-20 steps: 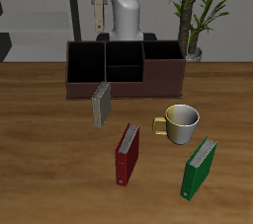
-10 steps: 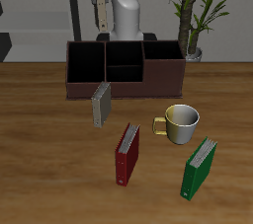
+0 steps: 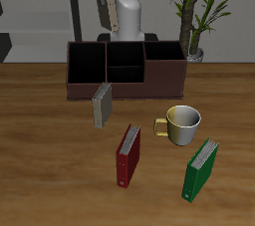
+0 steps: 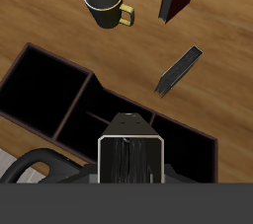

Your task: Place the right yellow book into the back desk caddy's back compartment

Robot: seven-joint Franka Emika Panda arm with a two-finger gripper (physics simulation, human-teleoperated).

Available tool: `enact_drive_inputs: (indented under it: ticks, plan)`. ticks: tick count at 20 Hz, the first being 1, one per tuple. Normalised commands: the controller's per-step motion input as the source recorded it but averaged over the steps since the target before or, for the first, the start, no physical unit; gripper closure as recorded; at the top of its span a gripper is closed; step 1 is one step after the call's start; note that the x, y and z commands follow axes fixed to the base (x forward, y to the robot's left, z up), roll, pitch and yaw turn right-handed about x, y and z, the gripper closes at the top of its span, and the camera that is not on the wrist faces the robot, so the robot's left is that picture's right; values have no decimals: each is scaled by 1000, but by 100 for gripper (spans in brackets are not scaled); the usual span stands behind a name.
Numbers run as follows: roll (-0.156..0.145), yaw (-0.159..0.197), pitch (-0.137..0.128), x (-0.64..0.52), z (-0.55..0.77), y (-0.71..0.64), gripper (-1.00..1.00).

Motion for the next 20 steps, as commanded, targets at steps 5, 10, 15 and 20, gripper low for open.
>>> enact_drive_inputs:
  ticks: [5, 10, 15, 20]
  plan:
    - [55, 181, 21, -66, -29, 292, 100]
    - [36, 134, 29, -83, -98, 178, 100]
    - [20, 179, 32, -32, -31, 125, 100]
    - [-26, 127, 1, 58, 63, -8, 100]
